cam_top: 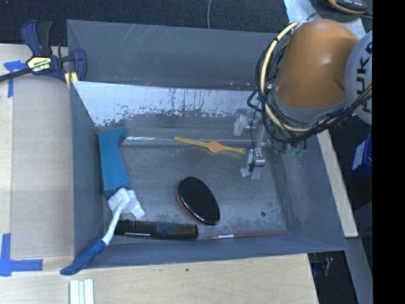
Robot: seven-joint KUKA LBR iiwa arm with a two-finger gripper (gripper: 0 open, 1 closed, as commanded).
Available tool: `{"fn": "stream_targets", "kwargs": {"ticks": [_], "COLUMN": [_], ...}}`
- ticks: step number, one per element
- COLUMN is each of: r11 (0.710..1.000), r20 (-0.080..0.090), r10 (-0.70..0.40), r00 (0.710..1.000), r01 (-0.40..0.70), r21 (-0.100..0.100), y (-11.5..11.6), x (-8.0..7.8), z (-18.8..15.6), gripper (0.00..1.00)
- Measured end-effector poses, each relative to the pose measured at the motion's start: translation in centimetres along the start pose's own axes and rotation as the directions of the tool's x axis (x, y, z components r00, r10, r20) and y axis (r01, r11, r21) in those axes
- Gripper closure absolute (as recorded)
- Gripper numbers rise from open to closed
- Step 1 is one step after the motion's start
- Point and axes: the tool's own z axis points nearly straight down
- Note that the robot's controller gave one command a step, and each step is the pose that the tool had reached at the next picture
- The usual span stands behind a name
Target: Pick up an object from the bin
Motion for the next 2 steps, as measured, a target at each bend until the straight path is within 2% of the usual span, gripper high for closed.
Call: {"fn": "stream_targets", "kwargs": {"ticks": [1,2], "r11": [1.0,0.984], "r20": [0.006,0.009], "r10": [0.0,0.178], "r00": [1.0,0.984], "r01": [0.0,-0.178], "r21": [0.0,-0.002], "y": [0.0,3.2], "x": [-0.1,1.5], "z": [-0.3,5.3], "gripper": [0.0,0.0]}}
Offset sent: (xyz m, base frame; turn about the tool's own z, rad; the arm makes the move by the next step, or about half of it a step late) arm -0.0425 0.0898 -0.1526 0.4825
